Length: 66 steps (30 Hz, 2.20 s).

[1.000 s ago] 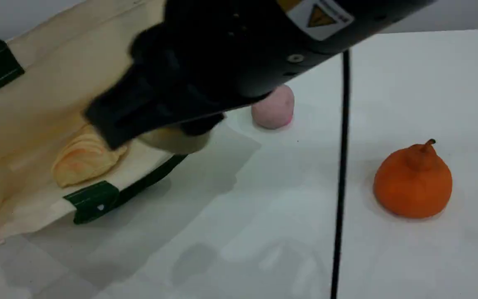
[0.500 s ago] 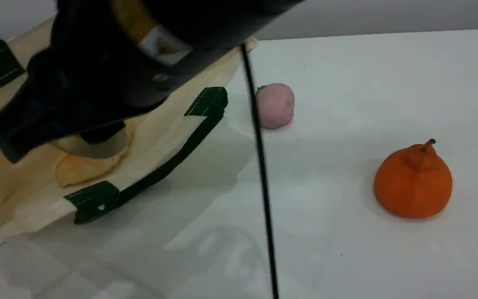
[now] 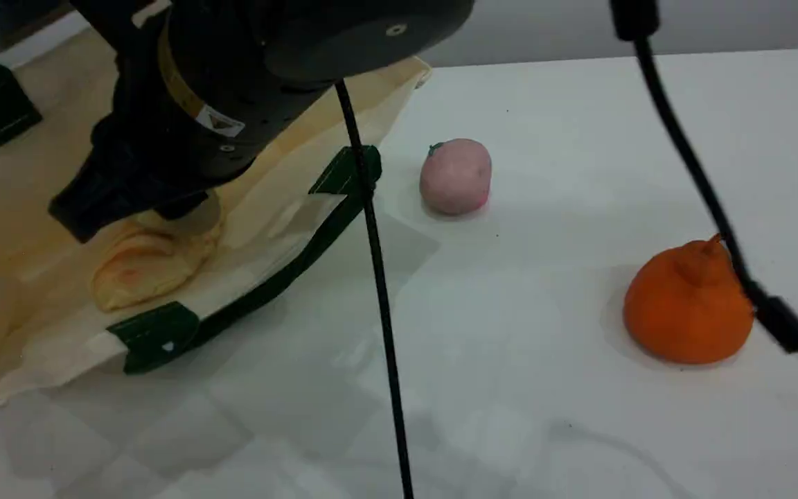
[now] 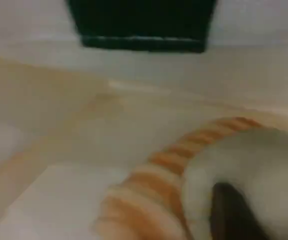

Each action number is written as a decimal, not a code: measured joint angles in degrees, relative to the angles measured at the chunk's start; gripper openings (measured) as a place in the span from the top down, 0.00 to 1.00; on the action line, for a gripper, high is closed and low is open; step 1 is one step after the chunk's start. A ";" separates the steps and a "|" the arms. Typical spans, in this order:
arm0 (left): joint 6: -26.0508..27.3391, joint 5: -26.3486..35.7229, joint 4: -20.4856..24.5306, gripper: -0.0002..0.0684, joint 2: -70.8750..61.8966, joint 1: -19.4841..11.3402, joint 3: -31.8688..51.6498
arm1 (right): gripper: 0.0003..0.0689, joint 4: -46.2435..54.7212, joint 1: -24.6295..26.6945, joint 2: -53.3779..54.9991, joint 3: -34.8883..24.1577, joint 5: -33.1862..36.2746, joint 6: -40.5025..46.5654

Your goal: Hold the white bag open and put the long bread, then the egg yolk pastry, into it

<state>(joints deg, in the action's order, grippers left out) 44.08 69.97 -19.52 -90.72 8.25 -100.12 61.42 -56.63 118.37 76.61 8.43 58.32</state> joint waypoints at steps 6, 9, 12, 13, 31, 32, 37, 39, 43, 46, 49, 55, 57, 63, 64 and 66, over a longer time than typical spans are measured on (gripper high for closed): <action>0.00 0.00 -0.64 0.88 0.00 0.00 0.00 | 0.72 1.07 0.11 3.40 3.67 -0.61 0.00; 0.00 0.00 -0.64 0.88 0.00 0.00 0.00 | 0.71 -0.20 0.11 4.23 5.40 0.53 0.05; 0.00 0.00 -0.64 0.88 0.00 0.00 0.00 | 0.57 -0.59 0.11 4.29 6.20 2.94 0.10; 0.00 0.00 -0.64 0.88 0.00 0.00 0.00 | 0.50 -0.59 0.11 4.29 6.28 3.86 0.10; 0.00 0.00 -0.16 0.88 0.00 0.00 0.00 | 0.18 -1.94 -4.77 -4.08 6.10 26.44 -8.44; 0.00 0.00 -0.16 0.88 0.00 0.00 0.00 | 0.18 -1.94 -5.18 -4.63 6.10 29.15 -9.52; 0.00 0.00 -0.09 0.88 0.00 0.00 0.00 | 0.18 -2.71 -5.04 -6.65 6.04 39.19 -11.34; 0.00 0.00 -0.14 0.88 0.00 0.00 0.00 | 0.18 -2.77 -5.05 -7.91 6.04 41.35 -11.95; 0.00 0.00 -0.20 0.88 0.00 0.00 0.00 | 0.18 -2.56 -5.05 -10.40 6.04 41.06 -14.01; 0.00 0.00 -0.31 0.88 0.00 0.00 0.00 | 0.18 -1.10 -5.05 -12.60 6.04 40.95 -15.78; 0.00 0.00 -0.36 0.88 0.00 0.00 0.00 | 0.18 0.11 -5.05 -15.09 6.04 41.52 -17.57; 0.00 0.00 -0.36 0.88 0.00 0.00 0.00 | 0.18 -0.27 -1.11 -21.32 6.04 43.60 -17.41; 0.00 0.00 -0.36 0.88 0.00 0.00 0.00 | 0.18 -1.70 1.44 -23.49 6.04 43.08 -15.88; 0.00 0.00 -1.97 0.88 0.00 0.00 0.00 | 0.19 -3.86 9.97 -28.10 6.09 39.69 -14.68; 0.00 0.00 -2.04 0.88 0.00 0.00 0.00 | 0.19 -3.93 11.25 -28.63 6.09 39.13 -14.74; 0.00 0.00 -2.04 0.88 0.00 0.00 0.00 | 0.19 -4.25 13.61 -29.35 6.09 38.95 -15.39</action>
<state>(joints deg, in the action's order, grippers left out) 44.08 69.97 -21.57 -90.72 8.25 -100.12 57.18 -43.02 89.02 82.70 47.38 42.93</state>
